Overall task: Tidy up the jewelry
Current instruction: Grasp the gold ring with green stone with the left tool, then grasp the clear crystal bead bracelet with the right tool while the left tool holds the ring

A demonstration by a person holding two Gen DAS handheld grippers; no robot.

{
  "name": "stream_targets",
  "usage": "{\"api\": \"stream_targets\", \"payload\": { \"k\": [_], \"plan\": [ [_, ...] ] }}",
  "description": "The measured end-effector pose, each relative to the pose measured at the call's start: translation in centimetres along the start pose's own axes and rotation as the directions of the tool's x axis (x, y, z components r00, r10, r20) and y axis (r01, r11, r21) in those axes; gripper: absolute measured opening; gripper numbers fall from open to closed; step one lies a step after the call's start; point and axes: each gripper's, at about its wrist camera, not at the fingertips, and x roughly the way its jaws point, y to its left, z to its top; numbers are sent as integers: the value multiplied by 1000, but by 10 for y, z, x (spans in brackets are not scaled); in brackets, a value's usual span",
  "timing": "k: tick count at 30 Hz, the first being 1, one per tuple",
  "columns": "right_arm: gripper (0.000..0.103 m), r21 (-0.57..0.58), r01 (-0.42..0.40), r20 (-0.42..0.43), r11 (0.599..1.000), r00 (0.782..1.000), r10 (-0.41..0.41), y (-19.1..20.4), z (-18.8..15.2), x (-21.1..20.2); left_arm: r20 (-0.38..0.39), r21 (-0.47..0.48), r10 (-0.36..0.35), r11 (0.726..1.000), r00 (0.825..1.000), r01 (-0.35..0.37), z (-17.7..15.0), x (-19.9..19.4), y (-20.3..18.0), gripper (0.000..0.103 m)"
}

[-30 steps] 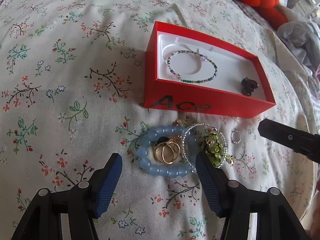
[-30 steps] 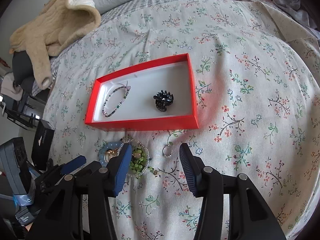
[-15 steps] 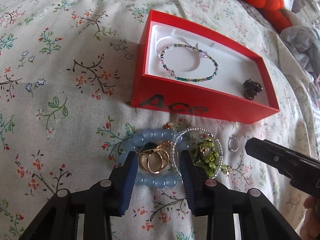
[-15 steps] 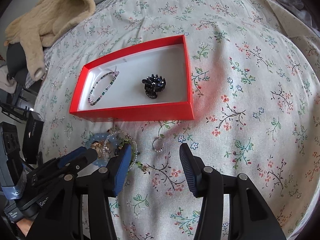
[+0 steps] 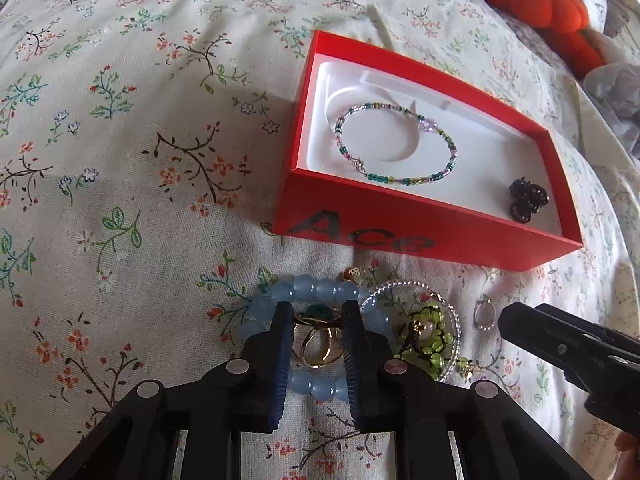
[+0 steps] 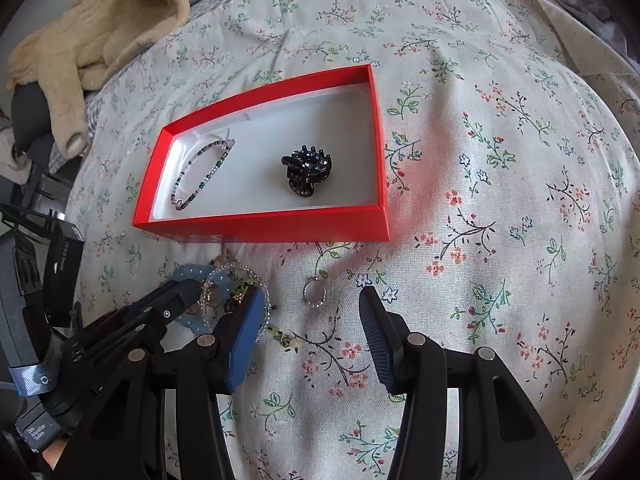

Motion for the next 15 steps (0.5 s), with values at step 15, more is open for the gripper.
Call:
{"api": "stream_targets", "payload": {
  "k": [15],
  "plan": [
    [52, -17, -15, 16, 1000, 1000, 15, 19, 4, 9, 47, 29, -16, 999, 999, 15, -8, -41, 19, 18]
  ]
}}
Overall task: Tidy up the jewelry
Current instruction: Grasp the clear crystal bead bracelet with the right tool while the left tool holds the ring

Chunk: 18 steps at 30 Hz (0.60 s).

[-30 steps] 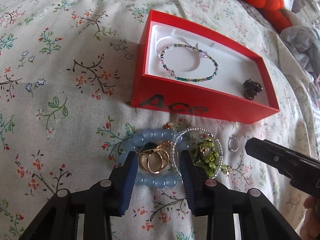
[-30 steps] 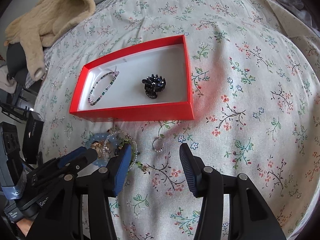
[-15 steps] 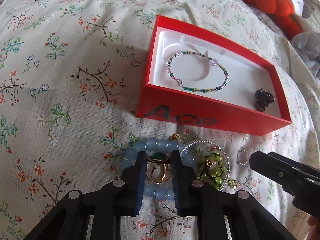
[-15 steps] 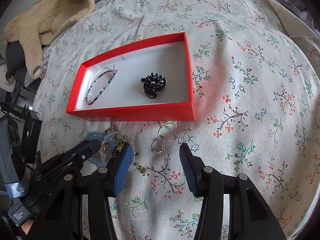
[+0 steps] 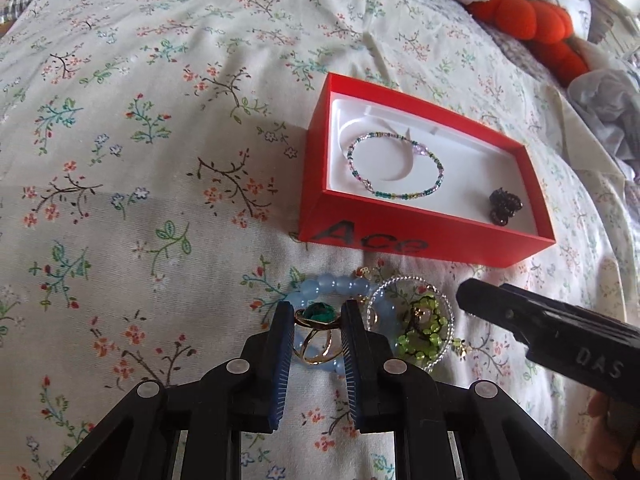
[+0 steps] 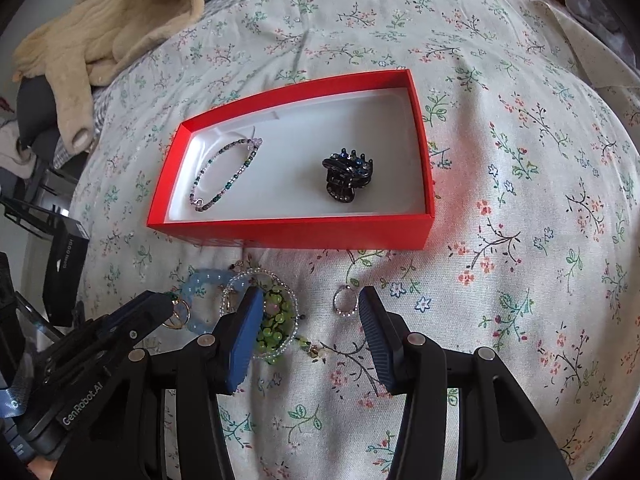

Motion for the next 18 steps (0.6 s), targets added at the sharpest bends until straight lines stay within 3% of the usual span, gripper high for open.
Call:
{"api": "stream_targets", "payload": {
  "k": [2, 4, 7, 18],
  "plan": [
    [50, 5, 3, 2, 1000, 1000, -3, 1, 2, 3, 0, -3, 1, 1000, 1000, -1, -1, -2, 3, 18],
    [39, 5, 6, 3, 1000, 1000, -6, 4, 4, 7, -2, -5, 4, 1000, 1000, -4, -1, -4, 6, 18],
    [33, -5, 5, -1, 1000, 1000, -5, 9, 7, 13, -1, -6, 10, 1000, 1000, -10, -2, -8, 12, 18],
    [19, -91, 79, 10, 993, 997, -79, 31, 8, 35, -11, -22, 27, 999, 1000, -27, -7, -11, 30, 18]
  ]
}}
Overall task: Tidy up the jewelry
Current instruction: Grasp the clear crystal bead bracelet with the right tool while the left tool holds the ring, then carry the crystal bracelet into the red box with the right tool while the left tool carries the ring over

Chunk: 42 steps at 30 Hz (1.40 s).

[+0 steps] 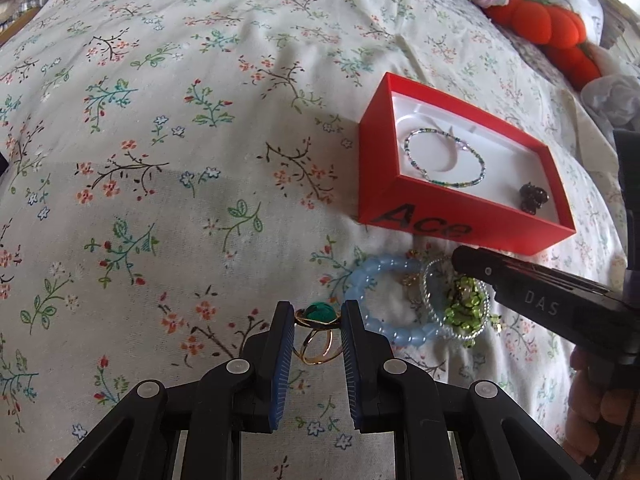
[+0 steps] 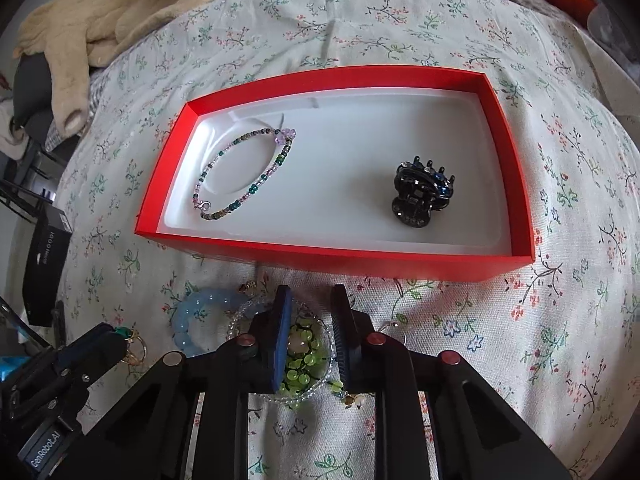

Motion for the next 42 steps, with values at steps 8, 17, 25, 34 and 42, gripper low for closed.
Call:
{"api": "stream_targets", "payload": {
  "k": [8, 17, 25, 34, 42],
  "plan": [
    [0, -75, 45, 28, 996, 999, -43, 11, -3, 1, 0, -15, -2, 1000, 1000, 2, 0, 1, 4, 18],
    [0, -52, -29, 56, 998, 998, 32, 6, -5, -24, 5, -23, 3, 1000, 1000, -2, -1, 1, 5, 18],
    [6, -122, -133, -17, 984, 991, 131, 29, -17, -25, 4, -31, 4, 1000, 1000, -4, -1, 1, 6, 18],
    [22, -166, -124, -79, 978, 991, 112, 44, -27, -9, 2, -28, 4, 1000, 1000, -4, -1, 1, 7, 18],
    [20, -188, -90, -59, 978, 995, 81, 47, -27, -2, -1, -28, 8, 1000, 1000, -8, -1, 2, 6, 18]
  ]
}}
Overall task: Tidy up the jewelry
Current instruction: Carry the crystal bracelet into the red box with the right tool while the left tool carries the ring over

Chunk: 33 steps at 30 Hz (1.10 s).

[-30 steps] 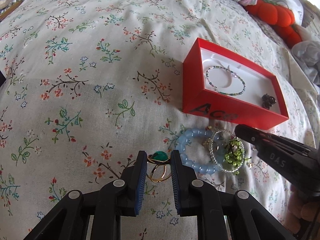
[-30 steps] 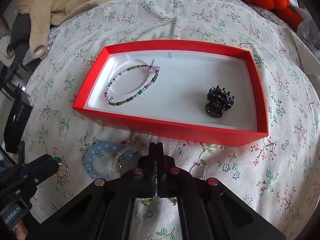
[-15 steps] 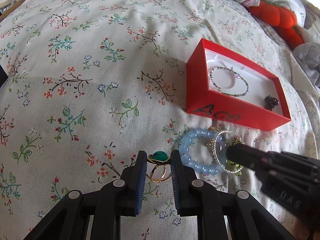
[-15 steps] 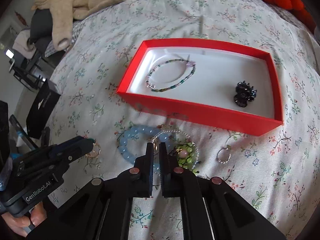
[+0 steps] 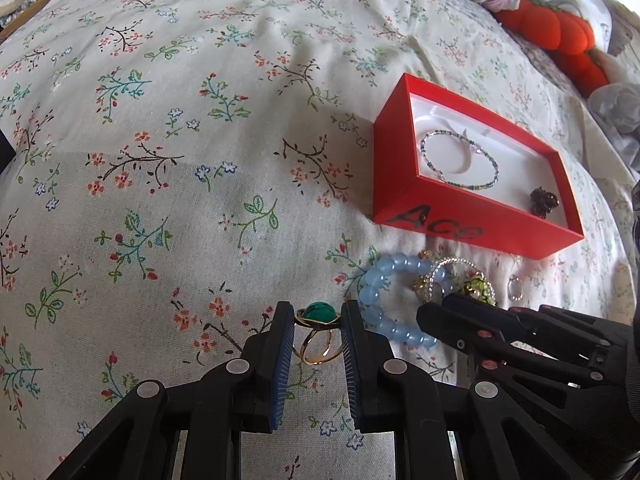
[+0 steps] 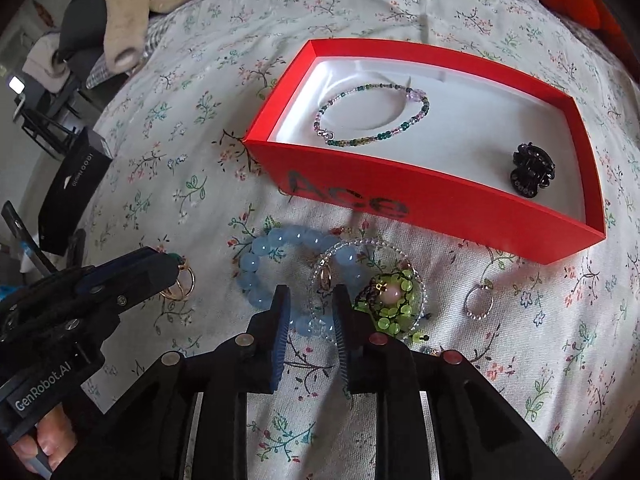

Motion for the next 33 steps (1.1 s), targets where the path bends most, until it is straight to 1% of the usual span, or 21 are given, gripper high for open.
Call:
{"api": "stream_targets", "payload": {
  "k": [1, 3, 4, 8, 13, 22, 28, 33],
  "plan": [
    [13, -8, 3, -2, 1000, 1000, -3, 1, 0, 1, -1, -1, 1, 1000, 1000, -1, 0, 0, 0, 18],
    [6, -9, 11, -4, 1000, 1000, -11, 0, -1, 2, 1, -4, 1, 1000, 1000, -1, 0, 0, 1, 18],
    [4, -10, 13, -1, 1000, 1000, -13, 0, -1, 1, 3, -5, 1, 1000, 1000, -1, 0, 0, 1, 18],
    [3, -19, 16, 30, 1000, 999, -16, 1, -1, -8, 10, -11, -1, 1000, 1000, 1, 1, -3, 3, 18],
    [3, -1, -8, 85, 1000, 996, 8, -5, -2, -32, 22, -13, -10, 1000, 1000, 10, 3, -8, 2, 18],
    [3, 60, -39, 192, 997, 981, 27, -28, 1, -80, 76, 19, -40, 999, 996, 38, 15, -23, -15, 18],
    [3, 88, -88, 260, 992, 964, 62, -40, 10, -108, 144, 51, -91, 995, 985, 85, 31, -36, -33, 18],
    [3, 123, -105, 303, 987, 951, 63, -51, 23, -120, 177, 79, -148, 988, 973, 136, 45, -30, -50, 18]
  ]
}}
